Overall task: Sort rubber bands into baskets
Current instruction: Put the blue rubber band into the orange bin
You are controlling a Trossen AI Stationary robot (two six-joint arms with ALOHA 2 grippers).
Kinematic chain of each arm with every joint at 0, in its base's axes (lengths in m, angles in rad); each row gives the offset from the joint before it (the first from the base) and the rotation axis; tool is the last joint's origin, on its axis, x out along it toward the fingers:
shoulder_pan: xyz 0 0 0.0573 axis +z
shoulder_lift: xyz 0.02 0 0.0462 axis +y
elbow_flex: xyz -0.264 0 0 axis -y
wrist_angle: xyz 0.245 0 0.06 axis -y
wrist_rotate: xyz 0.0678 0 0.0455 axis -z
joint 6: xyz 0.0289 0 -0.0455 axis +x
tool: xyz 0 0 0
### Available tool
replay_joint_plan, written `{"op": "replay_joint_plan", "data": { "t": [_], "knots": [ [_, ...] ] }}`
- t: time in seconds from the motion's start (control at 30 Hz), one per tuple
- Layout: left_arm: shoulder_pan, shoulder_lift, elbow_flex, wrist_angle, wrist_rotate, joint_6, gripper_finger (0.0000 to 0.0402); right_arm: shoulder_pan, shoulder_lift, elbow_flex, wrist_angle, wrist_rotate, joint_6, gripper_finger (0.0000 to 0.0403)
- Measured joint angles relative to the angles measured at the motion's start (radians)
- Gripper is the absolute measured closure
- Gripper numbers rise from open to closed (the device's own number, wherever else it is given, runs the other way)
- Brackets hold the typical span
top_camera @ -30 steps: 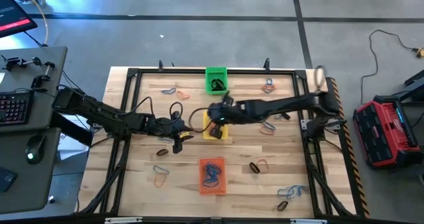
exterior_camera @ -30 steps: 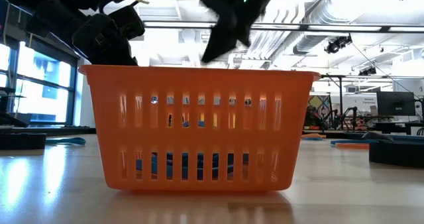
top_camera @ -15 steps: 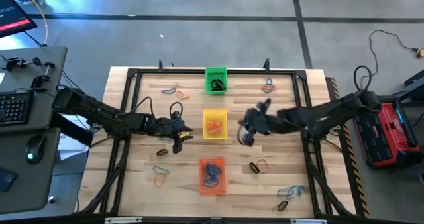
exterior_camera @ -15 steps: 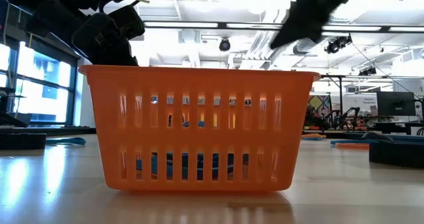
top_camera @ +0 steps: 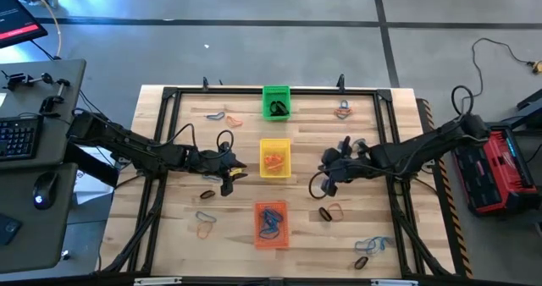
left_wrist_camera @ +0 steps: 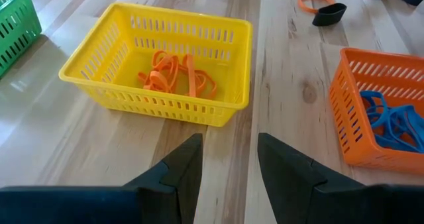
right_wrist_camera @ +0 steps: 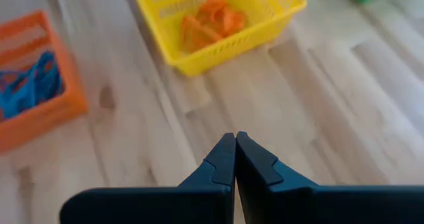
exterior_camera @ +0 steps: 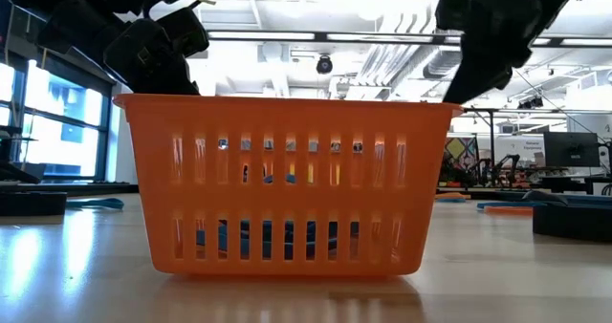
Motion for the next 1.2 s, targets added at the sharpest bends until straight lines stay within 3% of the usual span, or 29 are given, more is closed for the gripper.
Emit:
{"op": "replay_joint_plan", "data": {
  "t": [0.17,0.4,0.7,0.93,1.2],
  "knots": [
    [0.0,0.0,0.0,0.013,0.0,0.0,0.0263,0.0,0.0,0.0,-0.047,-0.058,0.0,0.0403],
    [0.0,0.0,0.0,0.024,-0.005,0.0,0.0263,-0.002,0.0,0.0,-0.136,-0.059,0.074,0.0398],
    [0.0,0.0,0.0,0.027,-0.008,0.001,0.0263,-0.013,0.0,-0.001,-0.285,-0.047,0.161,0.033],
    [0.006,0.0,0.0,0.033,-0.008,0.004,0.0268,-0.085,0.003,-0.002,-0.37,-0.046,0.178,0.0305],
    [0.006,0.0,0.0,0.032,-0.001,0.002,0.0309,-0.204,0.035,-0.003,-0.37,-0.062,0.107,0.0304]
  ]
}}
